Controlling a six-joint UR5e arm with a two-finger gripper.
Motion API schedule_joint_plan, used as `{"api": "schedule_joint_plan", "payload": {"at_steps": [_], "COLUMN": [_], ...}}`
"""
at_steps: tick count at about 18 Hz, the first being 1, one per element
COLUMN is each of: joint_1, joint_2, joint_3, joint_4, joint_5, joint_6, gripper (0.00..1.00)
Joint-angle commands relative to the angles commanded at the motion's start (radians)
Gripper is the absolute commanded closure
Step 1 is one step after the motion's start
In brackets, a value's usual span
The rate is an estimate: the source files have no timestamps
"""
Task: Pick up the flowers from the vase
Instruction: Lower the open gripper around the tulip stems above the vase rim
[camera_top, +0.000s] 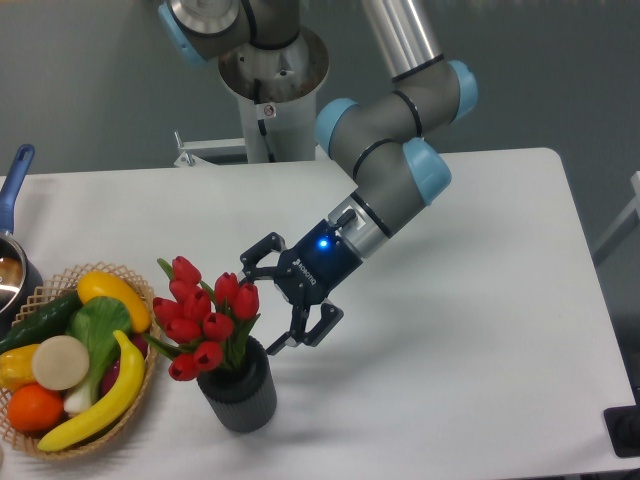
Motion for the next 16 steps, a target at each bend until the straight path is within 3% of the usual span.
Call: {"api": "schedule_joint_plan", "payload": {"at_steps": [12, 14, 16], "joint_1": [-0.035, -0.038, -0.04], "joint_2": [-0.052, -0.061, -0.068], "joint_3": [0.024, 0.037, 0.038], "joint_4": [0.006, 0.008, 0.008], "joint_5": [-0.111, -0.109, -0.109], "joint_6": [0.0, 0.0, 0.0], "gripper": [0.01, 0.06, 0.23]}}
